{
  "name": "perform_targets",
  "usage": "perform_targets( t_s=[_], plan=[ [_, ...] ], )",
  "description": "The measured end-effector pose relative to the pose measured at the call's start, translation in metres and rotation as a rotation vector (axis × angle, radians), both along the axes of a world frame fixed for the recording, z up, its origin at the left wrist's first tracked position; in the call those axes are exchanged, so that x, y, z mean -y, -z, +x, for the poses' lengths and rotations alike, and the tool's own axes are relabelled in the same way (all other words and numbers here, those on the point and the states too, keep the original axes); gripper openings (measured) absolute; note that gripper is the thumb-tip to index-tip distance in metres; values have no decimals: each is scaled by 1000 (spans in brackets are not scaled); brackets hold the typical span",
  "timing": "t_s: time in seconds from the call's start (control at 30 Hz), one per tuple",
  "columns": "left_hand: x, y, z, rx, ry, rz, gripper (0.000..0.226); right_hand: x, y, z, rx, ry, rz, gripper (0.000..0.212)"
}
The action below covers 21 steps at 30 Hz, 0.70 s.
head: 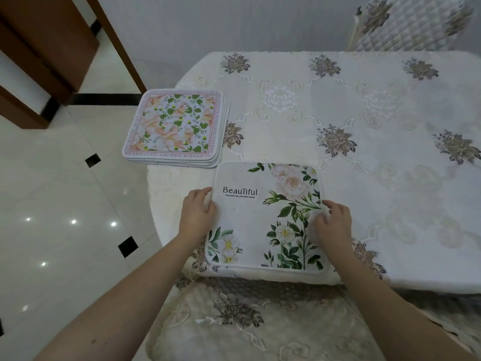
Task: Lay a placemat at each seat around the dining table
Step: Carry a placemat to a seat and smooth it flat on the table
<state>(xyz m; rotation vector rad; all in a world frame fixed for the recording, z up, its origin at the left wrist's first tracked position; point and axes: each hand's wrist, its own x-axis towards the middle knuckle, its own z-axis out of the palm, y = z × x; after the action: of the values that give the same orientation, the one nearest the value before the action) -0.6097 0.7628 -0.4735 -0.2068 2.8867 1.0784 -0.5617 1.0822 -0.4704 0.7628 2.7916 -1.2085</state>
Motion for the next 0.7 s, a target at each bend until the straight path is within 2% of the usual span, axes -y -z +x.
perform_targets(
  t_s=[0.23, 0.33, 0.43, 0.6, 0.7],
  plan=[
    [-38, 1, -35, -166, 292, -206, 52, 51, -1, -44, -47, -278, 70, 44],
    [-57, 6, -54, -107, 436, -316, 66, 74, 5, -68, -44, -394, 111, 49],
    [-68, 16, -72, -51, 494, -340, 77, 86, 17, -91, -69, -483, 189, 52],
    [-72, 35, -84, -82, 601, -443, 68, 92, 44, -106, -40, -550, 432, 63],
    [-70, 47, -82, -128, 629, -489, 61, 93, 51, -109, -38, -573, 509, 63]
  ],
)
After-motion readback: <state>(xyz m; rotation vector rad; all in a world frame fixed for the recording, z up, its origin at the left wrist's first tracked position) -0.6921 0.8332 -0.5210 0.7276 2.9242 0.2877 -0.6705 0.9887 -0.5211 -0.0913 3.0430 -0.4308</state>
